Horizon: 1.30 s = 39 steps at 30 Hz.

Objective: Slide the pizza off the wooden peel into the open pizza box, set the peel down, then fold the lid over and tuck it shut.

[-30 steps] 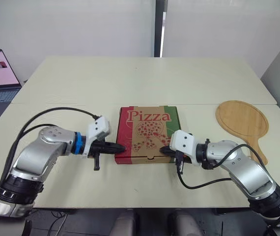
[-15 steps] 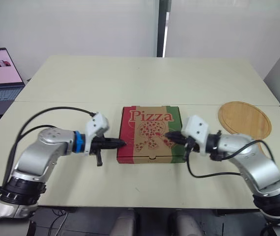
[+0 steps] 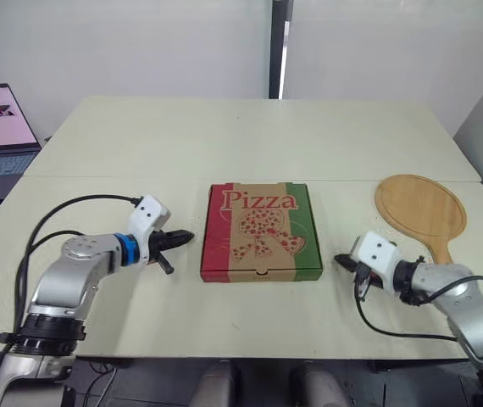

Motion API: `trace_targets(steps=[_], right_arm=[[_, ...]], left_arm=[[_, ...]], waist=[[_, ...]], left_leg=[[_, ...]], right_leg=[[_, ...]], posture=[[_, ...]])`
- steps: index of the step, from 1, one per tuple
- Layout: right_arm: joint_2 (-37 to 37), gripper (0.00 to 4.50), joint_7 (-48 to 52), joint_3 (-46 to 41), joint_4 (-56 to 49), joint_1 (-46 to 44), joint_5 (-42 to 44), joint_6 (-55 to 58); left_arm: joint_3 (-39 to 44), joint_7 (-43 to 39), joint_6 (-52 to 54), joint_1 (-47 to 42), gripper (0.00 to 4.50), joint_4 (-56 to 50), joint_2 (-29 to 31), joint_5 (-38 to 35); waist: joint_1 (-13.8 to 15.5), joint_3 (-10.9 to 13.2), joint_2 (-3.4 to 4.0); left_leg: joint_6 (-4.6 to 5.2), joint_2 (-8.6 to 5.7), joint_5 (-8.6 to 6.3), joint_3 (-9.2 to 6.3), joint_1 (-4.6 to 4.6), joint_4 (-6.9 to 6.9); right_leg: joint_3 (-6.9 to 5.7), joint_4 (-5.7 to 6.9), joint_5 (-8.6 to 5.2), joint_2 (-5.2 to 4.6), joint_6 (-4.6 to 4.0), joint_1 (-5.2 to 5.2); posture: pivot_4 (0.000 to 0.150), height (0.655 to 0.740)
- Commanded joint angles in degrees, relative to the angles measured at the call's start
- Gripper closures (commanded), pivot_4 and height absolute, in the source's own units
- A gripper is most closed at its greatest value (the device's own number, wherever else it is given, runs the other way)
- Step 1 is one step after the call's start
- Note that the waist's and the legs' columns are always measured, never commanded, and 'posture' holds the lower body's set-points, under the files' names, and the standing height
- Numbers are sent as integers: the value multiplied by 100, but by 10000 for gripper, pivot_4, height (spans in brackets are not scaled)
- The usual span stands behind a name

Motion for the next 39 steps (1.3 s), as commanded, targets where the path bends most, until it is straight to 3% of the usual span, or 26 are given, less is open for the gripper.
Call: trace_targets(steps=[1, 11, 20, 28, 31, 35, 39], right_arm=[[64, 44833, 87, 39, -462, 69, 115, -123], [63, 44833, 178, -6, -567, 29, 153, -76], [-21, 44833, 141, -181, -415, 43, 74, 9], [-476, 44833, 525, -1746, 33, 412, 570, -560], [-750, 44833, 872, -2461, 635, 601, 707, -1161], [-1039, 44833, 1327, -3258, 1464, 706, 1166, -1136], [-1381, 44833, 1728, -3611, 1902, 950, 1213, -1241]], left_arm=[[-43, -34, -101, -209, 45000, -88, -60, 18], [-173, 14, 44, -397, 45000, -162, -282, 19], [164, -30, -99, -52, 45000, -284, -37, -8], [1233, -246, -201, 1033, 45000, -698, 1146, -2], [1937, -164, -568, 2012, 45000, -1032, 1347, 147], [2770, 18, -565, 3077, 45000, -1431, 1065, -21], [3095, 87, -449, 3539, 45000, -1790, 791, -234]], waist=[[6, 0, 0], [9, 0, 0], [8, 0, 0], [8, 0, 0], [10, 1, 1], [18, 1, 1], [62, 0, 4]], left_leg=[[0, 1, 0, -1, 0, 0], [-2, -2, 1, -1, 0, 1], [-2, -2, 1, -1, 0, 2], [-2, 1, 0, -1, 1, -3], [0, -2, -1, 3, 2, -5], [3, 0, -3, 8, 7, -7], [7, 2, -5, 8, 9, -6]], right_leg=[[-1, 0, 0, 0, 0, 0], [-1, -2, 0, -1, 0, 2], [0, -2, 0, -1, 0, 2], [1, -6, 0, -3, 0, 0], [2, -12, 0, -13, 0, 5], [-3, -18, 0, -20, 0, 17], [-11, -18, 0, -27, -1, 25]], posture=[[1500, 7281], [1500, 7281], [1500, 7281], [1500, 7281], [1500, 7281], [1500, 7281], [1500, 7281]])
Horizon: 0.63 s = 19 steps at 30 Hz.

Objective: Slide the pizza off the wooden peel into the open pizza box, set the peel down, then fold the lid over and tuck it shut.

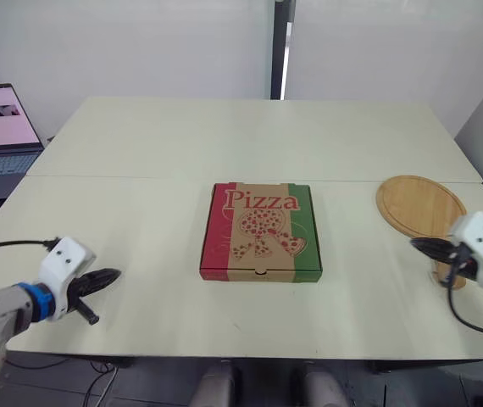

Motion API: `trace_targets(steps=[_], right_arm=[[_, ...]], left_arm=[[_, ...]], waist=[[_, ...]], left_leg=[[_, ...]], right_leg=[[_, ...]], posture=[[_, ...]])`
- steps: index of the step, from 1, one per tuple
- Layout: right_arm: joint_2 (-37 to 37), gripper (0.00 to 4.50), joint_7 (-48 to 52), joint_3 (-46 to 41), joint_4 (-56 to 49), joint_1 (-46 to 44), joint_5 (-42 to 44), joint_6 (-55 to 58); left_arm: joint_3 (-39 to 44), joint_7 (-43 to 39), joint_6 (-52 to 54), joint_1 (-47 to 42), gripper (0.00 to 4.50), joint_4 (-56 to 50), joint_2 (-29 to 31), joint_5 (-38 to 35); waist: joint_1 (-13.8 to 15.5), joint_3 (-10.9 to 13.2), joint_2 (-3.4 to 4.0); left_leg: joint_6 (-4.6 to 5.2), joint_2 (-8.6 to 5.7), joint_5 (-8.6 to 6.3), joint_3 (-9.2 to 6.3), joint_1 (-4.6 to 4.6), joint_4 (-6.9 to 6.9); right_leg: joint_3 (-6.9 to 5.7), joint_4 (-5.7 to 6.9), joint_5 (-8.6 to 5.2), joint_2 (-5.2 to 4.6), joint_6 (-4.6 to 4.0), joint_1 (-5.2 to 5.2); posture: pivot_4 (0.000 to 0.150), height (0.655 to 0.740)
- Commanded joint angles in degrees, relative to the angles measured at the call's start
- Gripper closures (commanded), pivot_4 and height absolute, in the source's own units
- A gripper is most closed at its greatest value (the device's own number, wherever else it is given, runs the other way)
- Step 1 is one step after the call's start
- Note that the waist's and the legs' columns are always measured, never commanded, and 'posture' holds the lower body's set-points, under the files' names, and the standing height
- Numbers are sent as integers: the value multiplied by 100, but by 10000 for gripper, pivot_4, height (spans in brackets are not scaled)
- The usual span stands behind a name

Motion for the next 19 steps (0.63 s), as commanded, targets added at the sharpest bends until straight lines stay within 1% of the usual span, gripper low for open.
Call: trace_targets(steps=[1, 5, 14, 19], right_arm=[[-295, 44833, 380, -372, 192, 195, 82, -179], [-541, 44833, 676, -535, 493, 619, -134, -556], [-687, 44833, 734, -750, 1052, 972, -376, -1020], [-691, 44833, 675, -803, 1254, 981, -437, -1198]], left_arm=[[340, 50, 27, 154, 45000, -391, -67, -220], [320, 47, 28, 66, 45000, -386, -40, -309], [203, 79, 86, -204, 45000, -279, 1, -393], [157, 13, 143, -271, 45000, -220, 45, -420]], waist=[[39, -1, 3], [69, -1, 3], [58, -3, 7], [60, -4, 7]], left_leg=[[4, -2, -3, 4, 0, 0], [7, -2, -4, 6, 0, 0], [9, -1, -6, 14, 2, -1], [9, -1, -6, 15, 2, -1]], right_leg=[[-1, 0, 0, -4, 0, 1], [-3, -3, 0, -6, 0, 2], [-1, -4, -1, -6, -1, 1], [-1, -4, -1, -7, -1, 2]], posture=[[1500, 7281], [1500, 7281], [1500, 7281], [1500, 7281]])
